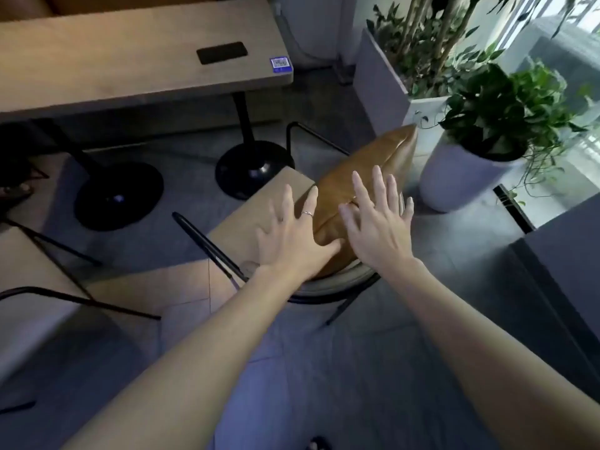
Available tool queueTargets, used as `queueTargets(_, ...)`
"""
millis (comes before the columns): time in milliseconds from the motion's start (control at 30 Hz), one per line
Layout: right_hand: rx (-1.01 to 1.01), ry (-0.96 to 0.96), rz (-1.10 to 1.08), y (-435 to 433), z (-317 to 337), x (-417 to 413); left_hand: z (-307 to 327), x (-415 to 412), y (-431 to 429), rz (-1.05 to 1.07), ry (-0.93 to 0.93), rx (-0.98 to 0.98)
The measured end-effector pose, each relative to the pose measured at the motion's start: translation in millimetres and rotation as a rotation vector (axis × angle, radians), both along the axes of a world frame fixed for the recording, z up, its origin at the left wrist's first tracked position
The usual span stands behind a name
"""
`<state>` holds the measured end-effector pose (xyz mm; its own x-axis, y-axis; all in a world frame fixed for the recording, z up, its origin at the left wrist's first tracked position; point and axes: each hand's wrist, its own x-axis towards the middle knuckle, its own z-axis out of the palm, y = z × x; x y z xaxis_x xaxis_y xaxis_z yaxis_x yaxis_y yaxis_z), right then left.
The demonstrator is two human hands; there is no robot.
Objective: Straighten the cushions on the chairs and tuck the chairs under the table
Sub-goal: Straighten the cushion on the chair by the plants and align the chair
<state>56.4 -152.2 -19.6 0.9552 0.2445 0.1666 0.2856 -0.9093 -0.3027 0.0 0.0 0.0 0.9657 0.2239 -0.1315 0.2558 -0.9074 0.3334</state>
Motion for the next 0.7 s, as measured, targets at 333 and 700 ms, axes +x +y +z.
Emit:
queueTargets(333,0.341,0.192,-0.175,-4,-38,-5,-29,1,0,0.005,0.048,0.09)
queueTargets(700,1.017,0.665,-0.635,-35,-86,-16,-19,-12,15,0.055,-0.051,-0.334)
